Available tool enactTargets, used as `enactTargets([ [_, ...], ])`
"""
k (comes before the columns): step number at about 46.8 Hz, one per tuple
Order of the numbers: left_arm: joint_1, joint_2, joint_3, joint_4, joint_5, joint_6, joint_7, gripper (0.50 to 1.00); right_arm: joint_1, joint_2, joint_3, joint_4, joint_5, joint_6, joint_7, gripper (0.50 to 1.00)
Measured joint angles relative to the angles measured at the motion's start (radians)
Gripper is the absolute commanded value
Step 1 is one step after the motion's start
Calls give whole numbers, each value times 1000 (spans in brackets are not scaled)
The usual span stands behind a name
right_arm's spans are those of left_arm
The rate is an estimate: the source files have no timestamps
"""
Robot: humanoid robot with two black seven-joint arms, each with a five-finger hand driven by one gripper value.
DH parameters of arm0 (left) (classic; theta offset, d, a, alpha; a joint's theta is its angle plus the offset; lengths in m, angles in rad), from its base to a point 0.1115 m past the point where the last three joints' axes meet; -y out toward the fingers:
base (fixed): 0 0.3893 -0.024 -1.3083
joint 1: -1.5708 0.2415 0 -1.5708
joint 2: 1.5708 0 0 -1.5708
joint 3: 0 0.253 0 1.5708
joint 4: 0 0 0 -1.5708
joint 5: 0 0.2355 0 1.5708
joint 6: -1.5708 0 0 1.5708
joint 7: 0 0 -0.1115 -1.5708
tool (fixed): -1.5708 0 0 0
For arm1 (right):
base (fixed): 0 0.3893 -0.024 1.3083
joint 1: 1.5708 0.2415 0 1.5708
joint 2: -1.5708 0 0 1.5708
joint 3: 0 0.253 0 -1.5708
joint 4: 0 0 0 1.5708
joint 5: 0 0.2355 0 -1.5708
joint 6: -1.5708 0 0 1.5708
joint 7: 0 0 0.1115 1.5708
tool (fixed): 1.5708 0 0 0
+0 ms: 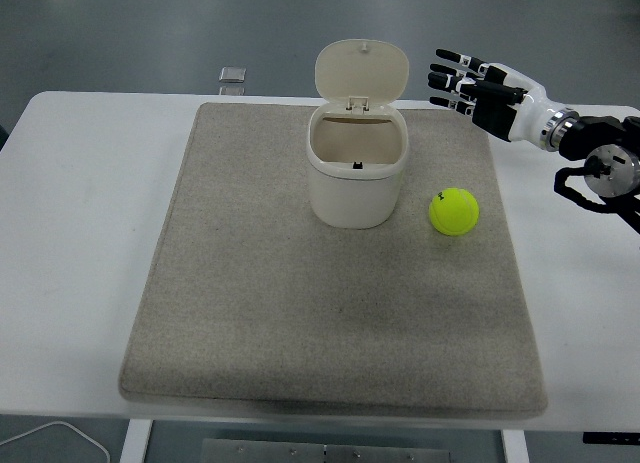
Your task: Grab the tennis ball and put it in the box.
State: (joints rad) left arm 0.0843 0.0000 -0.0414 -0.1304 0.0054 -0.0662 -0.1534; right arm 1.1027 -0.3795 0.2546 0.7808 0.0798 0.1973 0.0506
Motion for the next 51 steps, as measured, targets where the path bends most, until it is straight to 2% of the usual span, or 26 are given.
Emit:
enactTargets([
  [51,-12,0,0,2,-1,-1,0,992,-6,-15,-4,0,-2,7,14,928],
])
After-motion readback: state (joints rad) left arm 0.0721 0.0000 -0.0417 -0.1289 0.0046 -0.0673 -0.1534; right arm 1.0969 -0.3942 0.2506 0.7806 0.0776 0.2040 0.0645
